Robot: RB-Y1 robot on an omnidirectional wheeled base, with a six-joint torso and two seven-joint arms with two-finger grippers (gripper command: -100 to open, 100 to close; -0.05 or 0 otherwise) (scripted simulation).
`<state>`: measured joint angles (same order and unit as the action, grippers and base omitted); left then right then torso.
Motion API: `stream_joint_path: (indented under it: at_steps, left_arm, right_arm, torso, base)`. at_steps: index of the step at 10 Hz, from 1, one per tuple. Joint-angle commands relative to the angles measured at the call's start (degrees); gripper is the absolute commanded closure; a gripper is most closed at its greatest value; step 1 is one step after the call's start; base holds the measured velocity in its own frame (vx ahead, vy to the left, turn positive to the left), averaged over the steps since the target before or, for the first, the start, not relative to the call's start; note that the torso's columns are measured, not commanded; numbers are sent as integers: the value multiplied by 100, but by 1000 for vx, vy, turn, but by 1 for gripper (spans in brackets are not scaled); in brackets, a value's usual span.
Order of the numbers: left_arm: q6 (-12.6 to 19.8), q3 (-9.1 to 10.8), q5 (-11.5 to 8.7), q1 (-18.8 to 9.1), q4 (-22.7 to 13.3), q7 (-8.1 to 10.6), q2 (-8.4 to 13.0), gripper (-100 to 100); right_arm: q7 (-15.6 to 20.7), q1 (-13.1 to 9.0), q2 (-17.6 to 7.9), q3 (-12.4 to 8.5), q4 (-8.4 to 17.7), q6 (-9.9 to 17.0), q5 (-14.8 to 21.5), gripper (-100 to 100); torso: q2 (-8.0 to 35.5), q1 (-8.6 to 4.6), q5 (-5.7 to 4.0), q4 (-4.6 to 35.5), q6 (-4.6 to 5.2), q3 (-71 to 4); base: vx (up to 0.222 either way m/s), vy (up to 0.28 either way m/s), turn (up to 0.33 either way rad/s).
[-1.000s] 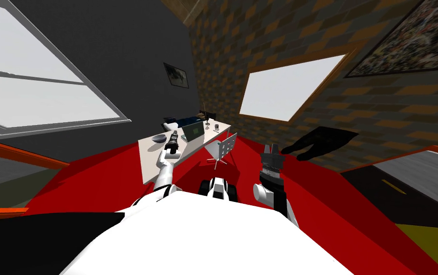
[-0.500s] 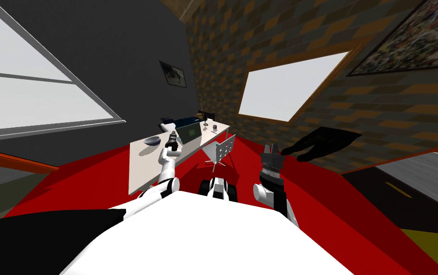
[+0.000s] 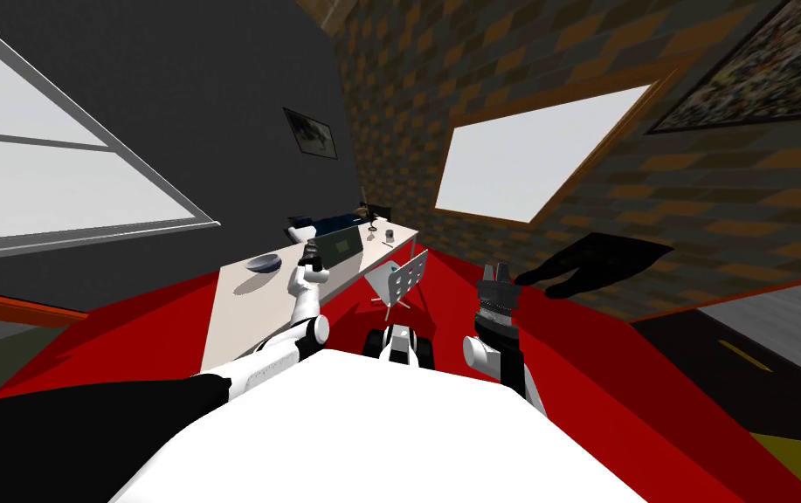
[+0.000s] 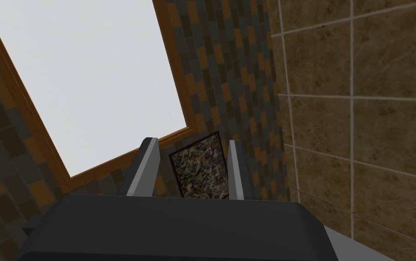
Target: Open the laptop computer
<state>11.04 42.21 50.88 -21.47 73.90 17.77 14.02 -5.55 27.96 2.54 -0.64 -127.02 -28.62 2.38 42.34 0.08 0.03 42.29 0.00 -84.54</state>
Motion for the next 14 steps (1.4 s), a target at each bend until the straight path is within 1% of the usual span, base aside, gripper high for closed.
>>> stream_joint_path:
  at_steps: [1, 2, 3, 4, 5, 6, 7, 8, 9, 10, 11, 12, 13, 14]
  left_arm:
    - [184, 160, 246, -214, -208, 202, 148, -100]
    - [172, 78, 135, -138, -127, 145, 139, -100]
    - [205, 366, 429, -115, -149, 285, 251, -100]
    - [205, 557, 432, -115, -149, 285, 251, -100]
    - [213, 785, 722, -86, -169, 413, 359, -100]
    - [213, 901, 722, -86, -169, 413, 359, -100]
    - [213, 1034, 722, -86, -169, 413, 359, -100]
    - [213, 1034, 722, -86, -169, 413, 359, -100]
    - [220, 1220, 872, -56, -190, 540, 468, -100]
    - [220, 1392, 1012, -56, -190, 540, 468, -100]
    - [220, 1511, 1012, -56, -190, 540, 468, -100]
    - [228, 1804, 1301, -27, -210, 668, 577, -100]
    - [228, 1988, 1301, -27, -210, 668, 577, -100]
    - [228, 1988, 1301, -27, -210, 668, 577, -100]
  right_arm:
    - [0, 0, 0, 0, 0, 0, 0, 0]
    - [0, 0, 0, 0, 0, 0, 0, 0]
    - [0, -1, 0, 0, 0, 0, 0, 0]
    - [0, -4, -1, 1, 0, 1, 0, 0]
    - [0, -4, -1, 0, 1, 1, 0, 0]
    - [0, -5, -1, 0, 1, 1, 0, 0]
    - [0, -4, -1, 0, 1, 1, 0, 0]
    - [0, -1, -1, -1, 0, 1, 0, 0]
    - [0, 0, 0, -1, 0, 0, 0, 0]
    - [0, -3, -1, 0, 0, 0, 0, 0]
    - [0, -3, -1, 0, 0, 1, 0, 0]
    - [0, -1, -1, -1, 0, 1, 0, 0]
    - [0, -3, -1, 0, 0, 1, 0, 0]
    - [0, -3, -1, 0, 1, 1, 0, 0]
  torso:
    - [3, -9, -3, 2, 0, 2]
    - [-2, -10, -4, 0, 1, 0]
    - [10, -2, -1, 3, 0, 6]
    - [30, 19, 5, 8, 13, 18]
    - [17, 13, 4, 7, 14, 13]
    - [10, 13, 2, 4, 3, 6]
    - [-9, -6, -1, -1, 1, -4]
    - [-29, -22, -7, -7, -9, -17]
    - [-39, -28, -9, -11, -2, -24]
    - [-12, -8, -3, -4, 9, -9]
    - [5, 0, 0, 2, 4, 4]
    - [-5, -2, 2, -2, -9, 0]
    - [5, 3, 2, 1, 0, 3]
    - [5, -5, -1, 2, 1, 4]
  base:
    - [104, -37, -9]
    - [48, -14, -1]
    - [-69, 57, -395]
    - [-95, 80, -481]
    - [-125, 113, -469]
    - [-118, 88, -409]
    - [-55, 29, -93]
    - [-5, -2, 73]
    - [-62, 38, -297]
    - [-89, 54, -468]
    - [-49, 26, -179]
    - [-88, 38, -352]
    - [-108, 35, -442]
    - [-66, 21, -98]
